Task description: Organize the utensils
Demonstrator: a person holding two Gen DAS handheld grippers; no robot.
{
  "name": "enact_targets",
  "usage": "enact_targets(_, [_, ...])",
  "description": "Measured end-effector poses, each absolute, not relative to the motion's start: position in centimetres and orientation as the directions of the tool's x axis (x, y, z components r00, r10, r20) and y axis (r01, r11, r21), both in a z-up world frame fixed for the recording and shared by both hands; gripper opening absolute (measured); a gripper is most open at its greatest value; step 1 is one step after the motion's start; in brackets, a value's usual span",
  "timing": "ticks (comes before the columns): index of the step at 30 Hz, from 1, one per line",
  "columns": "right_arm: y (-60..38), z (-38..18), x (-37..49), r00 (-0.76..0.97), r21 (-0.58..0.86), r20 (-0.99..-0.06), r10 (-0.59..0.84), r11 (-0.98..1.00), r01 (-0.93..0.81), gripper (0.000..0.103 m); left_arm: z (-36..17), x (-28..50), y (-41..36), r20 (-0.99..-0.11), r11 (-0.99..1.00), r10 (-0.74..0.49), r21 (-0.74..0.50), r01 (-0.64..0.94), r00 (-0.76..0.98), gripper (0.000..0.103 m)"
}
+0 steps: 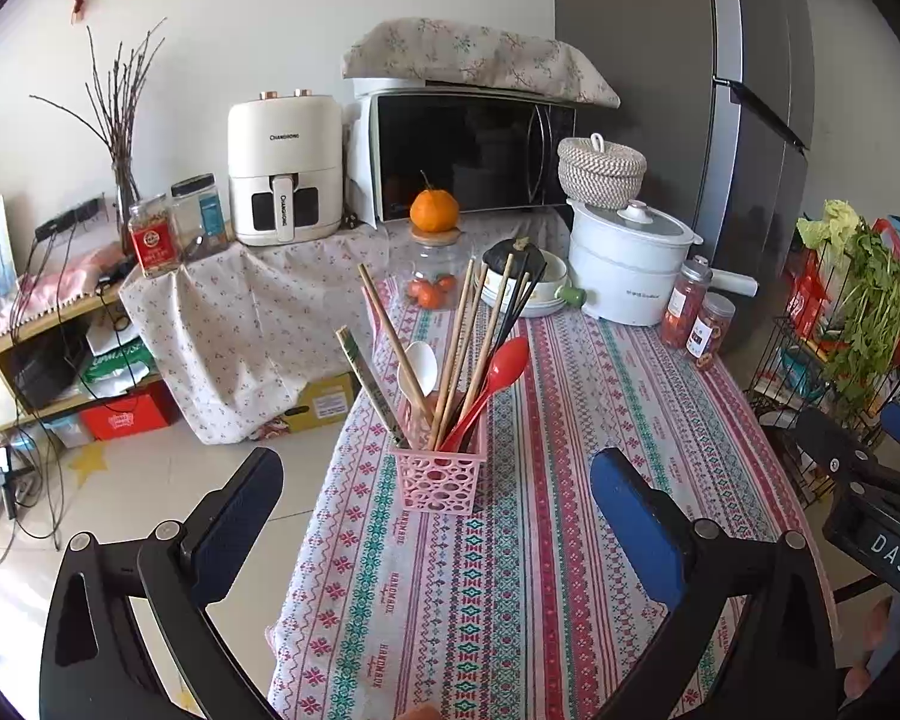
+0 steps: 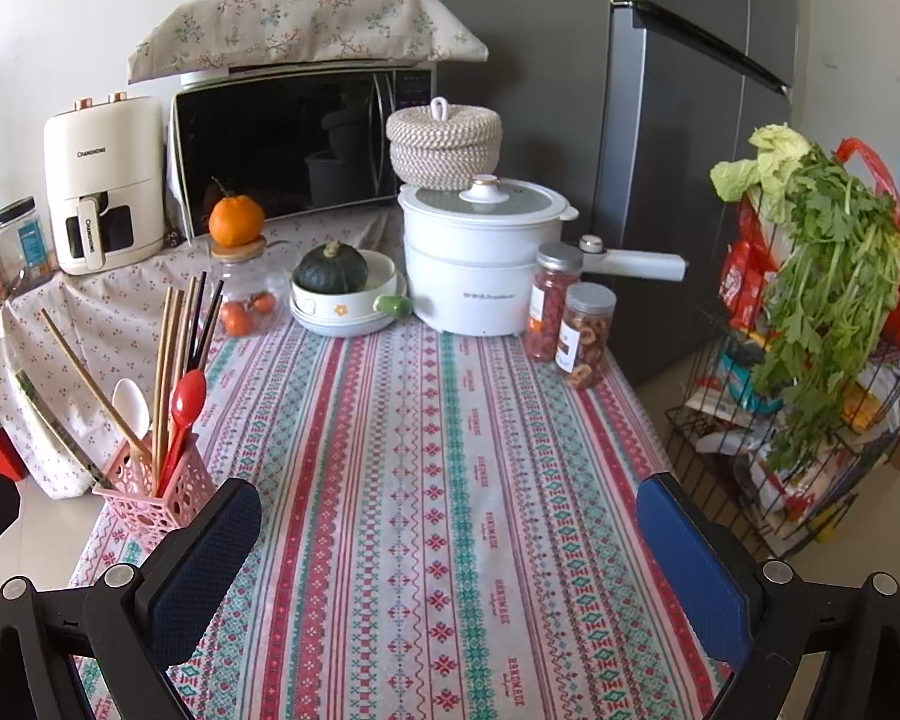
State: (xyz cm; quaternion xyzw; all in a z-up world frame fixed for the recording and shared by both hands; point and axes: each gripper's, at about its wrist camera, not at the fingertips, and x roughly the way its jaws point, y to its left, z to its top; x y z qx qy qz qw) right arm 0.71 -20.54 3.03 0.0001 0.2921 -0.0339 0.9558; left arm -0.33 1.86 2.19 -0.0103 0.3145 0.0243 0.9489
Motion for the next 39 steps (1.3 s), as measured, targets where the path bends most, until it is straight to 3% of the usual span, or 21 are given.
enact_targets(39, [-19.95, 2.8, 0.74, 0.815, -0.021, -0.576, -0.063, 0.998, 0.062, 0.103, 1.22, 0.27, 2.02, -0.625, 0.999, 0.022, -0.022, -0.046, 0.78, 0.103])
